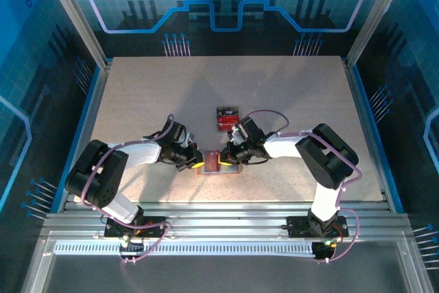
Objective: Take the credit cards out of the card holder
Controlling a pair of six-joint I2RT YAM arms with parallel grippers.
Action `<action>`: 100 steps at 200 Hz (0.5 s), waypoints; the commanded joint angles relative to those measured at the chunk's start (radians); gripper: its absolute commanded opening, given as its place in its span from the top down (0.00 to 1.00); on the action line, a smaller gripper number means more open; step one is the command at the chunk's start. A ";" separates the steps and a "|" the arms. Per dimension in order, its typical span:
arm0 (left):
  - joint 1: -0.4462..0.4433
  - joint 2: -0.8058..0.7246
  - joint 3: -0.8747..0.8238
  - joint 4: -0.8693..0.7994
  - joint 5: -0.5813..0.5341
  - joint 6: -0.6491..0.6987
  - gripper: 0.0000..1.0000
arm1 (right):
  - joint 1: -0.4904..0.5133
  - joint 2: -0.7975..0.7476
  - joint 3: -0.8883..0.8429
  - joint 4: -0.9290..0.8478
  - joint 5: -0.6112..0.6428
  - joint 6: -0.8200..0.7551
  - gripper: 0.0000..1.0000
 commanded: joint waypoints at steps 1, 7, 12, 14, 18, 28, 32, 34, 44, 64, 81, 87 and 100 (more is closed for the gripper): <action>-0.006 0.017 0.015 -0.060 -0.014 0.029 1.00 | -0.019 -0.028 -0.018 0.017 -0.012 0.000 1.00; -0.007 0.016 0.015 -0.060 -0.014 0.029 1.00 | -0.022 -0.031 -0.023 0.018 -0.011 0.000 1.00; -0.007 0.016 0.015 -0.062 -0.014 0.029 1.00 | -0.024 -0.033 -0.026 0.019 -0.012 0.001 1.00; -0.007 0.016 0.015 -0.061 -0.014 0.029 1.00 | -0.025 -0.036 -0.027 0.021 -0.012 0.001 1.00; -0.007 0.016 0.015 -0.059 -0.015 0.028 1.00 | -0.027 -0.037 -0.031 0.023 -0.012 0.002 1.00; -0.007 0.017 0.016 -0.060 -0.015 0.030 1.00 | -0.028 -0.040 -0.036 0.031 -0.014 0.002 1.00; -0.007 0.017 0.016 -0.059 -0.015 0.030 1.00 | -0.029 -0.040 -0.036 0.034 -0.017 0.002 1.00; -0.007 0.018 0.016 -0.059 -0.014 0.030 1.00 | -0.029 -0.040 -0.036 0.036 -0.018 0.001 1.00; -0.007 0.020 0.017 -0.059 -0.015 0.030 1.00 | -0.029 -0.040 -0.037 0.045 -0.025 0.003 1.00; -0.007 0.018 0.015 -0.061 -0.016 0.030 1.00 | -0.030 -0.040 -0.043 0.052 -0.024 0.007 1.00; -0.007 0.017 0.015 -0.062 -0.018 0.030 1.00 | -0.032 -0.039 -0.044 0.055 -0.027 0.007 1.00; -0.006 0.017 0.015 -0.063 -0.017 0.030 1.00 | -0.031 -0.043 -0.048 0.054 -0.025 0.006 1.00; -0.007 0.017 0.016 -0.066 -0.017 0.030 1.00 | -0.035 -0.055 -0.055 0.045 -0.017 0.004 1.00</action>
